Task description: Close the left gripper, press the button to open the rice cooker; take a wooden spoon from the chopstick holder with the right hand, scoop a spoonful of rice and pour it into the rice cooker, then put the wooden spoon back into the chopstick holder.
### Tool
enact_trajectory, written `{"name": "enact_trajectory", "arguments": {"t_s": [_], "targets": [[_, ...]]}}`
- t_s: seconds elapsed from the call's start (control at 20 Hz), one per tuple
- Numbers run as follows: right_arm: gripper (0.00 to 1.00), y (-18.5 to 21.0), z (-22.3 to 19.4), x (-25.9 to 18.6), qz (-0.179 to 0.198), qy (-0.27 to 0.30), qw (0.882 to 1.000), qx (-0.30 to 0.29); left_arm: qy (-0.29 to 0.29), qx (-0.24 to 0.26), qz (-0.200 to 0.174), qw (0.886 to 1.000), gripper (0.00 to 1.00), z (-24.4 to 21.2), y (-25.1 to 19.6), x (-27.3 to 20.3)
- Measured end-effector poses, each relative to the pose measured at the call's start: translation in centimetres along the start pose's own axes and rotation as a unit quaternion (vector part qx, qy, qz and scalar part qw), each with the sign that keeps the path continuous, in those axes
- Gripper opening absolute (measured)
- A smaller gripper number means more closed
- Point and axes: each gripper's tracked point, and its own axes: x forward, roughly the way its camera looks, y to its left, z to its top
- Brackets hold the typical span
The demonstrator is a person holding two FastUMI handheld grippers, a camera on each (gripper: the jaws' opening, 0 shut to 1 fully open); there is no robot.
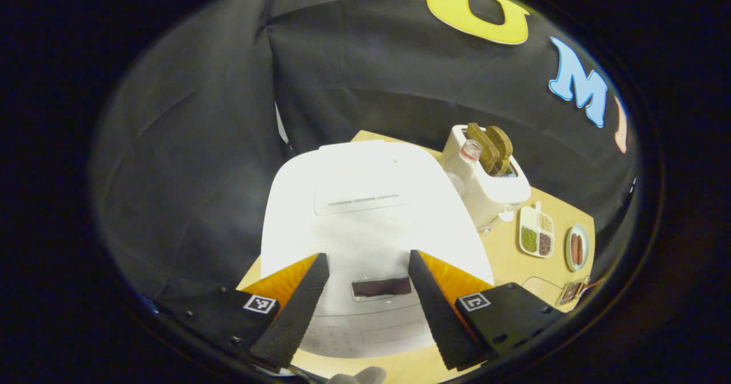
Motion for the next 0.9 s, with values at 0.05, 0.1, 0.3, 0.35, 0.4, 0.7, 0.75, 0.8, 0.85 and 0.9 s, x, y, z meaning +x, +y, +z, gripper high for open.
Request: {"name": "enact_trajectory", "arguments": {"t_s": [0.05, 0.1, 0.3, 0.35, 0.4, 0.7, 0.75, 0.8, 0.85, 0.9], "targets": [[0.98, 0.0, 0.0, 0.1, 0.001, 0.001, 1.0, 0.002, 0.002, 0.0, 0.0, 1.0, 0.99, -0.6, 0.1, 0.1], [0.98, 0.1, -0.1, 0.0, 0.002, 0.003, 1.0, 0.004, 0.002, 0.001, -0.001, 1.0, 1.0, -0.7, 0.0, 0.2], [0.98, 0.4, -0.4, -0.1, 0.007, 0.006, 1.0, 0.014, -0.007, 0.023, -0.011, 1.0, 0.99, -0.7, -0.4, 0.5], [0.98, 0.6, -0.5, 0.0, 0.011, 0.008, 1.0, 0.02, -0.014, 0.029, -0.012, 0.999, 1.0, -0.6, -0.3, 0.6], [0.98, 0.6, -0.6, 0.0, 0.012, 0.009, 1.0, 0.024, -0.016, 0.031, -0.01, 0.999, 0.99, -0.5, -0.4, 0.5], [0.98, -0.1, 0.2, -0.2, 0.004, 0.003, 1.0, 0.021, -0.02, 0.049, -0.012, 0.999, 0.98, 0.0, -0.5, 0.1], [0.98, -0.2, 0.4, -0.3, 0.002, 0.001, 1.0, 0.021, -0.018, 0.045, -0.03, 0.998, 0.97, -0.2, -1.2, 0.0], [0.98, -0.4, 0.8, -0.3, -0.001, -0.003, 1.0, 0.02, -0.024, 0.041, -0.033, 0.998, 0.96, 0.0, -1.4, -0.5], [0.98, -0.7, 1.2, -0.4, -0.005, -0.007, 1.0, 0.016, -0.046, 0.043, -0.037, 0.997, 0.96, 0.9, -1.9, -1.3], [0.98, -1.0, 1.7, -0.5, -0.01, -0.014, 1.0, 0.014, -0.075, 0.052, -0.034, 0.995, 1.0, 2.0, -2.3, -2.4]]}}
